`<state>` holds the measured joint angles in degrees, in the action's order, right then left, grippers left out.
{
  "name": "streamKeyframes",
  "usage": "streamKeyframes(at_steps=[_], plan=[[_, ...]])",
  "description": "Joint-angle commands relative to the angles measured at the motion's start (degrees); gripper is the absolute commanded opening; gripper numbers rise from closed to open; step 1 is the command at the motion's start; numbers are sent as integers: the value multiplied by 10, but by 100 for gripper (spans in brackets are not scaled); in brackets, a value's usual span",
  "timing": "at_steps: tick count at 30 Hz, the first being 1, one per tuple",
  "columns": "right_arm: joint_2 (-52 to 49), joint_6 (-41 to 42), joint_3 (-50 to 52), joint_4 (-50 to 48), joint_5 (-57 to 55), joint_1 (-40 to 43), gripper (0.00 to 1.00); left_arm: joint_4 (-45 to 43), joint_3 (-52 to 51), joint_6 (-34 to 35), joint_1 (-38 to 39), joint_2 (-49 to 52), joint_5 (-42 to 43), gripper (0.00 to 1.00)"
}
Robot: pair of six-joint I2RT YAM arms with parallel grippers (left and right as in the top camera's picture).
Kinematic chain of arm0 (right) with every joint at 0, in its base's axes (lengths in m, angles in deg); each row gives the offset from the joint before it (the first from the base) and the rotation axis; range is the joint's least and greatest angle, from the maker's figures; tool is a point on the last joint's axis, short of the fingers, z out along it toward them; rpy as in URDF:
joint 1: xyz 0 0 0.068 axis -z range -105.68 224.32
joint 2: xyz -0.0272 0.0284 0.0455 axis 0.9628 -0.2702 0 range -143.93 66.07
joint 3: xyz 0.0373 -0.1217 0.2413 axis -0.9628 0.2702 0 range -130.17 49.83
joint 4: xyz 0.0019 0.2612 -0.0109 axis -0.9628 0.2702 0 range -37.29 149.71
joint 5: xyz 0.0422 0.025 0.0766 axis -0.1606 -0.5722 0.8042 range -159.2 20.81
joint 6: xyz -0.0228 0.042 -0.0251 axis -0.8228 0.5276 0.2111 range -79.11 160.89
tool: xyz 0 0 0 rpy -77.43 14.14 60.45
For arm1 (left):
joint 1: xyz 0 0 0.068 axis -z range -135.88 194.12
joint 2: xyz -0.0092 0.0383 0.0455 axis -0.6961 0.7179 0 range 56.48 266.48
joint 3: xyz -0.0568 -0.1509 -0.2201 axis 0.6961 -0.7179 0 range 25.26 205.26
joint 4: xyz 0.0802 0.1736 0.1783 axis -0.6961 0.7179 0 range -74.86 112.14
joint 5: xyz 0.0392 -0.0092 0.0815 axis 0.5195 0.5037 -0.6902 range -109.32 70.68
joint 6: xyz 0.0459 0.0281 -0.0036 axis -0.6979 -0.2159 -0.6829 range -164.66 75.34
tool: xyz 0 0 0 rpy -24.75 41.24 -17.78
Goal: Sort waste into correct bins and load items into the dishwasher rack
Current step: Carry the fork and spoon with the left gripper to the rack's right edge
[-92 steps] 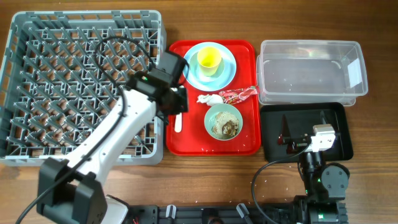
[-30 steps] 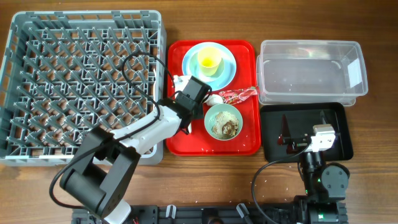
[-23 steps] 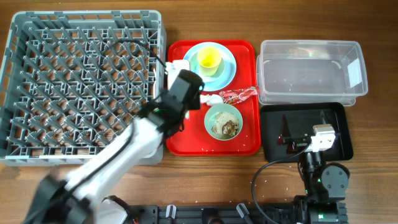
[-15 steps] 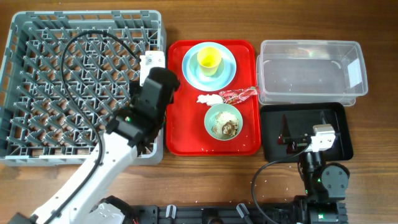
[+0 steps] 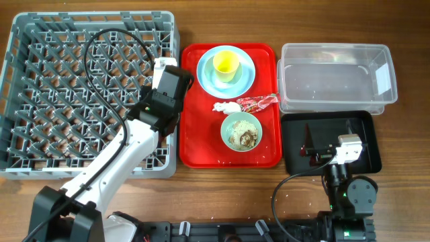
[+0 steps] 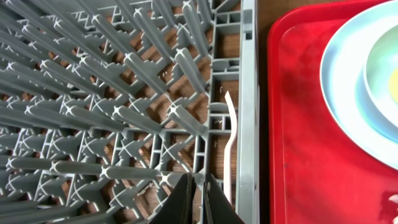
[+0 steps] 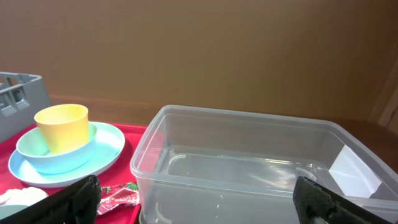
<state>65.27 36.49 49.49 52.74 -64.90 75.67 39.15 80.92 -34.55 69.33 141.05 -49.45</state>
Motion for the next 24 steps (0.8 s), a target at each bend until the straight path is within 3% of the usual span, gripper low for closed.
streamKeyframes(at_steps=[1,3,4,7,11,14,17,24], plan=[[3,0,0,-2,1,3,100,14,-2,23,-3,-37,9,16],[3,0,0,-2,1,3,100,33,-2,42,-4,-107,63,57],[3,0,0,-2,1,3,100,49,-2,38,-4,-145,109,61],[3,0,0,-2,1,3,100,127,-2,40,-4,-210,178,59],[3,0,0,-2,1,3,100,196,-7,69,-3,-173,241,45],[3,0,0,-2,1,3,100,176,-11,69,-3,-112,241,38],[3,0,0,-2,1,3,100,128,-11,69,-3,-68,241,37],[3,0,0,-2,1,3,100,129,-11,69,-4,-57,196,34]])
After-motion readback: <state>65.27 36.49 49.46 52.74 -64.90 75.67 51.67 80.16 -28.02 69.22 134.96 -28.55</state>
